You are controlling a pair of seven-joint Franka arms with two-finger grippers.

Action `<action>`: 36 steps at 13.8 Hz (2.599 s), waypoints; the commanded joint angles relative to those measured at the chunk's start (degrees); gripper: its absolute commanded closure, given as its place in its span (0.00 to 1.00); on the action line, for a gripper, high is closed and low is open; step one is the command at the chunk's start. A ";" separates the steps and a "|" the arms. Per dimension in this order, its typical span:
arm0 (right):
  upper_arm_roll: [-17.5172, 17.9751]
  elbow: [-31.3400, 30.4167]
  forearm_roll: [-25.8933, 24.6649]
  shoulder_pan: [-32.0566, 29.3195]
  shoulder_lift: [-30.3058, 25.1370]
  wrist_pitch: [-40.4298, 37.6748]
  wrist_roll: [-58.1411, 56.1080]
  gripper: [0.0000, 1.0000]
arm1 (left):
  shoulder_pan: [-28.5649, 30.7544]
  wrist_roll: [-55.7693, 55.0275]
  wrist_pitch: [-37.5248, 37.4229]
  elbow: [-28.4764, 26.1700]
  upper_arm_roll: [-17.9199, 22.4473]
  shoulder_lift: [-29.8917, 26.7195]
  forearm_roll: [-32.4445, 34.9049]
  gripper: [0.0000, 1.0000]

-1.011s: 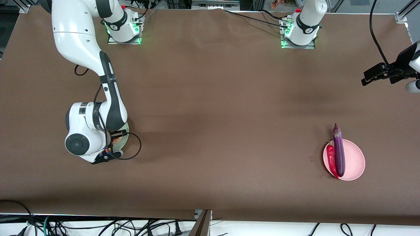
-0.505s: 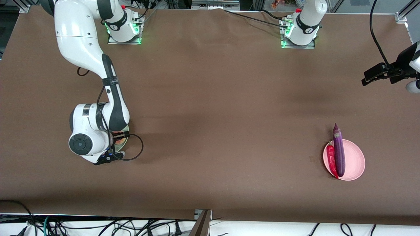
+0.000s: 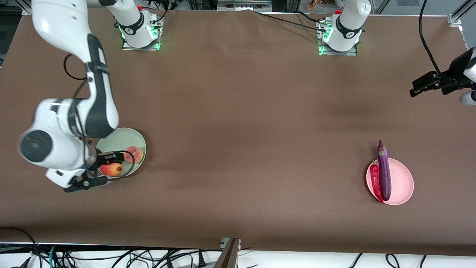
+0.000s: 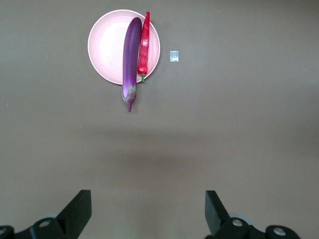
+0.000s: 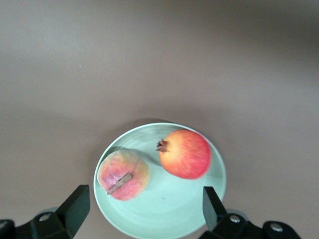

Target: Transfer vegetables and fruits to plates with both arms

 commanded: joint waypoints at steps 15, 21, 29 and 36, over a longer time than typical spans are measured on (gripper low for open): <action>21.99 -19.78 -6.44 -20.35 -33.94 -15.23 4.83 0.00 | 0.03 0.70 -0.17 -0.99 0.10 -1.05 -0.29 0.00; 23.31 -19.61 -11.74 -21.67 -38.43 -17.49 4.65 0.00 | 0.03 0.70 -0.08 -0.90 0.01 -1.05 -0.29 0.00; 24.01 -15.30 -11.48 -21.32 -34.13 -20.85 7.55 0.00 | 0.03 0.70 0.44 -0.90 0.10 -0.70 -0.21 0.00; 24.19 -15.30 -11.57 -21.15 -34.04 -20.41 7.56 0.00 | 0.03 0.70 0.36 -0.90 0.10 -0.70 -0.21 0.00</action>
